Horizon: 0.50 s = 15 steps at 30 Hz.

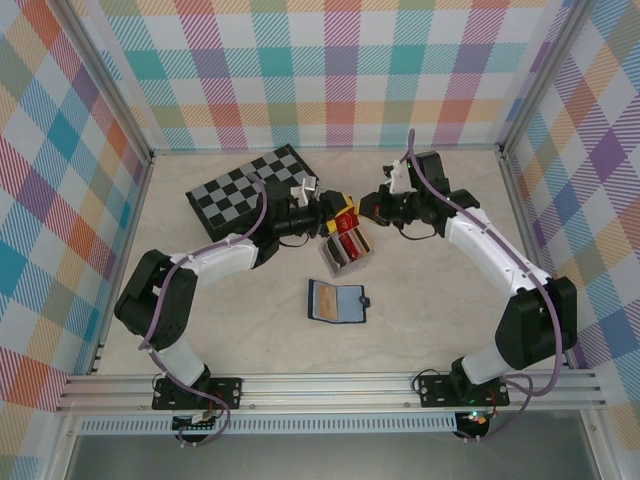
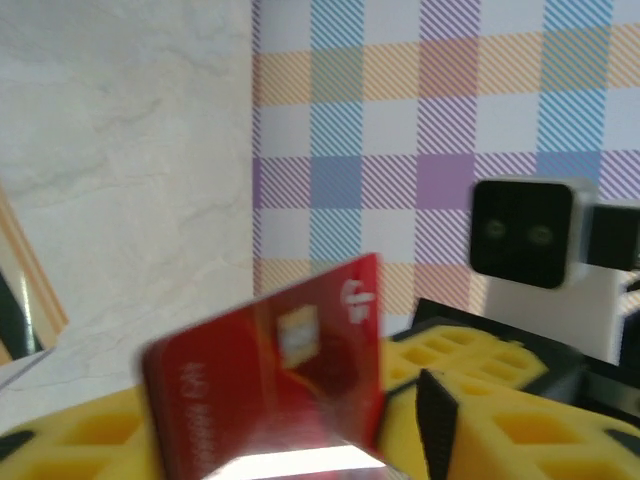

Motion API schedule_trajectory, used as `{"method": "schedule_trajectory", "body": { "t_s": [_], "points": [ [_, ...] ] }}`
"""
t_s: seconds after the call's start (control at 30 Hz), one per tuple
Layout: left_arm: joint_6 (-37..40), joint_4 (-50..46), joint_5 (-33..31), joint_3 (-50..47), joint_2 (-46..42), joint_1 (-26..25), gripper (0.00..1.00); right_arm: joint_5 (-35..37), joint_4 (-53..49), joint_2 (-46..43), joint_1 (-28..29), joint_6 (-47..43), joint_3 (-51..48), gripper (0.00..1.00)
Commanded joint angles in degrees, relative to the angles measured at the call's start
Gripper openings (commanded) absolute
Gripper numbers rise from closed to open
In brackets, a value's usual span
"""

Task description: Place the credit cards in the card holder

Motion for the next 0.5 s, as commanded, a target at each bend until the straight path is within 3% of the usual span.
{"method": "schedule_trajectory", "body": {
  "t_s": [0.0, 0.13, 0.2, 0.27, 0.47],
  "points": [
    [-0.8, 4.6, 2.0, 0.8, -1.3, 0.3, 0.38, -2.0, 2.1, -0.4, -1.1, 1.6, -0.5, 0.0],
    [0.2, 3.1, 1.3, 0.1, -2.8, 0.3, 0.16, -1.7, 2.1, -1.5, -2.5, 1.9, -2.4, 0.0],
    [0.7, 2.6, 1.3, 0.0, -3.2, 0.3, 0.09, -3.0, 2.2, -1.6, -2.7, 1.8, -2.5, 0.01],
    [1.1, 2.0, 1.6, 0.0, -3.3, 0.3, 0.01, -4.8, 2.2, -1.6, -2.8, 1.8, -2.5, 0.08],
    [0.7, 2.6, 2.2, 0.1, -2.9, 0.3, 0.0, -10.2, 3.5, -1.2, -2.8, 1.1, -2.2, 0.28]
  ]
}}
